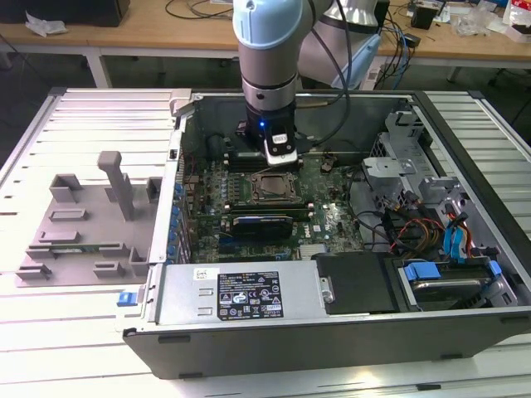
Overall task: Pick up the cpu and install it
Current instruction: 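Install the first cpu locking lever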
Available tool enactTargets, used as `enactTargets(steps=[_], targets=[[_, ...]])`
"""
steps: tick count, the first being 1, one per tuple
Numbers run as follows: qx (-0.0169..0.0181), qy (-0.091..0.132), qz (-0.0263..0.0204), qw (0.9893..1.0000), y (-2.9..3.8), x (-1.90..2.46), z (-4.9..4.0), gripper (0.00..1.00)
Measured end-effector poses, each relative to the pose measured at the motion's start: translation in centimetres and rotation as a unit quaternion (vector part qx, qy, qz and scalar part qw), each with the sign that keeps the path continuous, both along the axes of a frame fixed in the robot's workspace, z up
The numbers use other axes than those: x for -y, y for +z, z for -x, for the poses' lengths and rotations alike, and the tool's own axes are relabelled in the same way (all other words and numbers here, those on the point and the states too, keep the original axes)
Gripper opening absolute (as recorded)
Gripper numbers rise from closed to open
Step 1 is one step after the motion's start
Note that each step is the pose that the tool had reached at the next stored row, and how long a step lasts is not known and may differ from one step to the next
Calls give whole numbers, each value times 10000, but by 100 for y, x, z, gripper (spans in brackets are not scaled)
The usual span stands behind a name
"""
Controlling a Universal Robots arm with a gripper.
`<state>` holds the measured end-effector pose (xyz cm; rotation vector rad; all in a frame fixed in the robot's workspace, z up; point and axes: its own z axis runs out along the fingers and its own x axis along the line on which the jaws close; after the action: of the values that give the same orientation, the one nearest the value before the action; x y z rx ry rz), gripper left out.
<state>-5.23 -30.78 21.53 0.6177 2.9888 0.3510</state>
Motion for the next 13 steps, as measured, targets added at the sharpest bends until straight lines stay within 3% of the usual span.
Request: enactTargets(steps=[2,6,13], targets=[[0,-26,-1,10000,-4,-32,0,11],[-1,-186,5,9998,-25,-31,-10,11],[0,-196,5,9998,-27,-32,-10,11]])
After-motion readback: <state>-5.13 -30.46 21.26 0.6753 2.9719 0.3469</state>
